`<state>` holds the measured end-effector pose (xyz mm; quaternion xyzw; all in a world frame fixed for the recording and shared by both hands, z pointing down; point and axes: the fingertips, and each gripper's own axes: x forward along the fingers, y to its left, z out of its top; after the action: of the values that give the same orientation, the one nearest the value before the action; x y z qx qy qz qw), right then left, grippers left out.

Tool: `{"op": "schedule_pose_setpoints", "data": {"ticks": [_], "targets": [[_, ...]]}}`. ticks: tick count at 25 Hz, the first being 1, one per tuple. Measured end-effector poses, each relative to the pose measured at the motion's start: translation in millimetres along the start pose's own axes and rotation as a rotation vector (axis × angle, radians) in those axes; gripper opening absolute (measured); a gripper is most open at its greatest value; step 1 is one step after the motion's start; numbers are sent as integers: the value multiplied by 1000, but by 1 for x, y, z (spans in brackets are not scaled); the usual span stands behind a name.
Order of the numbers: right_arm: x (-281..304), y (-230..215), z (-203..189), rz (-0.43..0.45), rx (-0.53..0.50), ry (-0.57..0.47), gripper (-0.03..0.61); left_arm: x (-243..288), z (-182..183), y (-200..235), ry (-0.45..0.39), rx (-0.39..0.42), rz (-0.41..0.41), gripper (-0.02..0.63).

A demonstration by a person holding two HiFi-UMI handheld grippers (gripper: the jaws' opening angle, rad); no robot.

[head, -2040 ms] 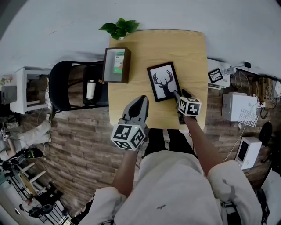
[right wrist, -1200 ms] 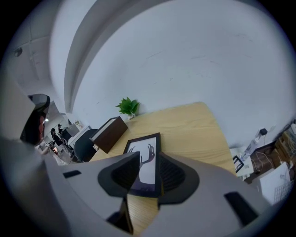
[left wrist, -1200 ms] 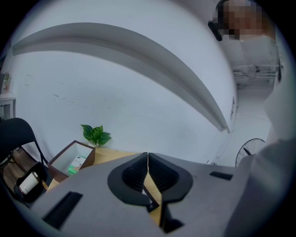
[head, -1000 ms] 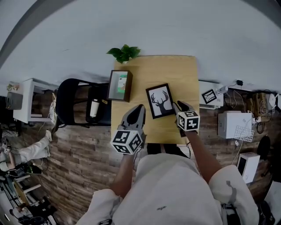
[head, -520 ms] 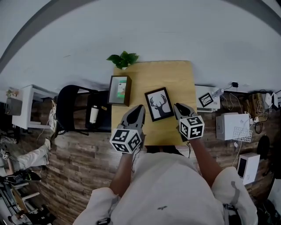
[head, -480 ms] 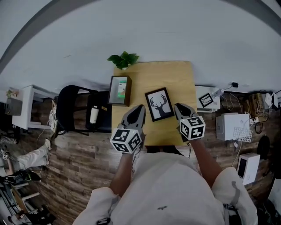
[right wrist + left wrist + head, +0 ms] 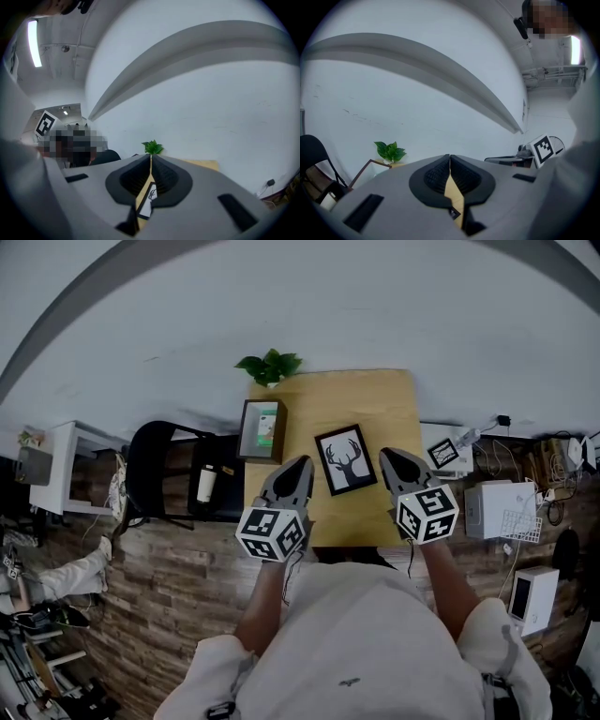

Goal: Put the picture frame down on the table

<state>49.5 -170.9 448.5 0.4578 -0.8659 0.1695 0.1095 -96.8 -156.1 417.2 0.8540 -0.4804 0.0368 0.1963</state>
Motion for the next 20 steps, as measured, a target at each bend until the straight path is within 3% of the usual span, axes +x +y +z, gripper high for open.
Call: {"op": "schedule_pose_setpoints", "data": {"ticks": [9, 20], "targets": [[-8, 17, 38, 42, -83, -60, 1, -11, 7, 1, -3, 39, 6, 8], [-6, 19, 43, 53, -95, -69, -2, -9, 7, 5, -12, 23, 22, 8]]}}
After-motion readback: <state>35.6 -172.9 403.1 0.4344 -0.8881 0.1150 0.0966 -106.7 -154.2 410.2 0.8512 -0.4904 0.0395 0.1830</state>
